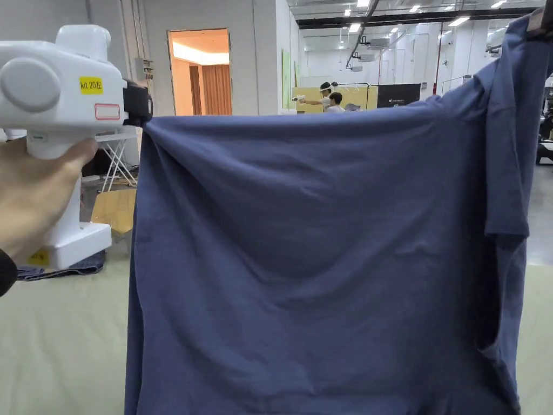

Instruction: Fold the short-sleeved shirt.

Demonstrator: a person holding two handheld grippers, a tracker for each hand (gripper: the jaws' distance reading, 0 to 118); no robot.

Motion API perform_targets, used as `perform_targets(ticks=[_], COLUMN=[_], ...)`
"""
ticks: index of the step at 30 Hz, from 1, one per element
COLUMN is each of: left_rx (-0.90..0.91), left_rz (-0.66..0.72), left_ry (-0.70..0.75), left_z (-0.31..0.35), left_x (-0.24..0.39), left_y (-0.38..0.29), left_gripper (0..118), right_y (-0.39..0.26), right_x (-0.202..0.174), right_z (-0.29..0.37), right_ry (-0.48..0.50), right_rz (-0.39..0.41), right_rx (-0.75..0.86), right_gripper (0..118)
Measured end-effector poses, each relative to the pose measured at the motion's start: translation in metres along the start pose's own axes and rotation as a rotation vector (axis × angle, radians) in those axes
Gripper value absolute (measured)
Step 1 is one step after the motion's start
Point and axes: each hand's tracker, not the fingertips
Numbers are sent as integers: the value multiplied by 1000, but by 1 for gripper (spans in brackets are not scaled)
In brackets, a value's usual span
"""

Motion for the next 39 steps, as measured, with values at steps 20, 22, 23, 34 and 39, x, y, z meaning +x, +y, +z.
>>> perform_targets(ticks=[20,22,23,34,39], left_rx=[-111,-118,-121,-145,-236], left_rz=[83,81,81,125,235], left_ry=[-67,-80,-83,-167,-155], left_z=[-53,-42,-33,128,214], left_x=[13,13,13,30,43], left_y=[-94,-111,-119,-232,-319], left_gripper=[0,0,0,0,0], right_y=[-27,-42,-48,-172,-271], right_x=[10,10,11,18,31], right_z=[-35,-22,-14,154,239], right_ry=[56,86,87,185,186], right_rz=[-45,-57,-52,-101,-190], right_rx=[-33,-50,-47,-105,-213], right_gripper=[0,0,0,0,0])
